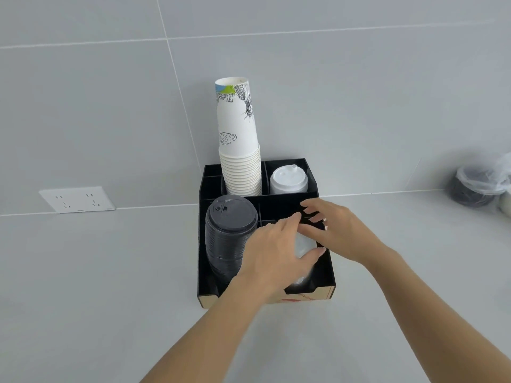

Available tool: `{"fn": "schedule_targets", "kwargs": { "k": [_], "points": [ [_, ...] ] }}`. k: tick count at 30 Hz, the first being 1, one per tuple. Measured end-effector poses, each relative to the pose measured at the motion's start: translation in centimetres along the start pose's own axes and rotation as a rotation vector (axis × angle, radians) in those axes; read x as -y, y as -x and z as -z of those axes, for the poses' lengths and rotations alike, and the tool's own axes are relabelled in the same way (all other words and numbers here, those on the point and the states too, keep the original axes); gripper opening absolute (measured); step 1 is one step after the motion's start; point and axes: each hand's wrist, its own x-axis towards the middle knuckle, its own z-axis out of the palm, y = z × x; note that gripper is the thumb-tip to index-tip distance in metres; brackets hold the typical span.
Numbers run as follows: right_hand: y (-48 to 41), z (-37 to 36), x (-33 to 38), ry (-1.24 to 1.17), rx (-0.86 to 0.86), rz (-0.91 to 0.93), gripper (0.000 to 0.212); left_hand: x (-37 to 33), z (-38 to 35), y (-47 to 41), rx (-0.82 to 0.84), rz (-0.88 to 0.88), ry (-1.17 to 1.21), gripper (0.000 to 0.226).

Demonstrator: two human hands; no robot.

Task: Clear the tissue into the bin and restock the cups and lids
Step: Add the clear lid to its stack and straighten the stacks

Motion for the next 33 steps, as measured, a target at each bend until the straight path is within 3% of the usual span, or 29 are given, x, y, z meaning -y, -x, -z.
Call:
{"fn": "schedule_targets", "kwargs": {
  "k": [6, 12, 19, 25, 33],
  "points": [
    [-1.5, 2.6, 1.7, -0.232, -0.084, 0.101, 0.054, 1.2, 6.7, -1.8, -0.120, -0.146, 0.196, 0.069],
    [-4.9, 2.4, 2.4, -0.367, -0.161, 0.156, 0.058, 6.9, 9.9, -4.9, -0.164, -0.064, 0.381, 0.068],
    [-10.5, -0.6, 2.9, -0.518, -0.188, 0.166, 0.070, 12.4, 8.3, -8.1, -0.276, 0.071, 0.587, 0.076],
    [-15.3, -3.8, 3.1, -0.629, -0.172, 0.164, 0.082, 14.4, 5.8, -11.2, -0.222, 0.143, 0.726, 0.076],
    [-17.2, -5.8, 3.3, -0.717, -0.136, 0.210, 0.053, 14.7, 4.3, -13.1, -0.216, 0.133, 0.866, 0.081]
  ]
}}
